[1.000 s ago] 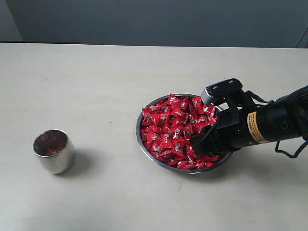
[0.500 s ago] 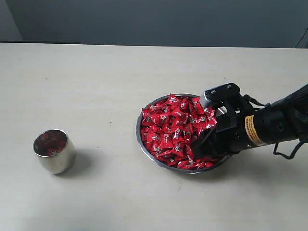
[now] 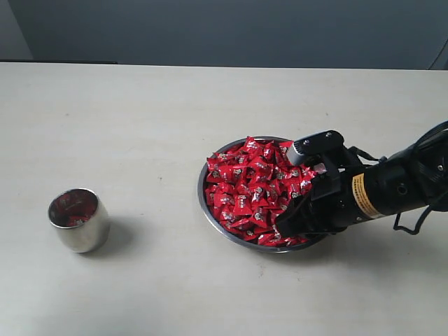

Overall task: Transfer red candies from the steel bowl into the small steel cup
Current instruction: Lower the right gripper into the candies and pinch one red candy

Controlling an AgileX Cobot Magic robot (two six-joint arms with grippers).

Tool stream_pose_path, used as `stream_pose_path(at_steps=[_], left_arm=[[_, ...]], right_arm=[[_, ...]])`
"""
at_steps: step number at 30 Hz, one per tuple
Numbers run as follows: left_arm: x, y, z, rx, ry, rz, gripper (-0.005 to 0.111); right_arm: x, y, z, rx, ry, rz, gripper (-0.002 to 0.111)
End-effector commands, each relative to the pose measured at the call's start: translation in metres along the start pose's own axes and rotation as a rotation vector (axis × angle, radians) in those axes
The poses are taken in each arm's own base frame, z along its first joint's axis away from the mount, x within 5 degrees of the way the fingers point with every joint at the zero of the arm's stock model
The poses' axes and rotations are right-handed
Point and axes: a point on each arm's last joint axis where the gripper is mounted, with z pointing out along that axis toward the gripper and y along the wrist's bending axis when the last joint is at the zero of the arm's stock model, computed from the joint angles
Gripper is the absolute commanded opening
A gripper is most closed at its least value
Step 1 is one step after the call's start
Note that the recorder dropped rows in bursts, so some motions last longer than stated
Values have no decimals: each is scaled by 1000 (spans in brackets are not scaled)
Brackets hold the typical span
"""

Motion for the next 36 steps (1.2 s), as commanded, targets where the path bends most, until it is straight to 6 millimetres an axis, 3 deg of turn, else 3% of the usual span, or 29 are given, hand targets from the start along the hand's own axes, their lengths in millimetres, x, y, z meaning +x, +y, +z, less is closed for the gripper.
stream_pose_path(at_steps=[1, 25, 36], left_arm=[[1, 0, 0, -1, -6, 0, 0], [1, 0, 0, -1, -6, 0, 0], [1, 0, 0, -1, -6, 0, 0]], right_arm=[[0, -2, 1, 5, 2, -2, 38], [-7, -2, 0, 7, -17, -10, 38], [0, -3, 11, -25, 31, 10, 38]])
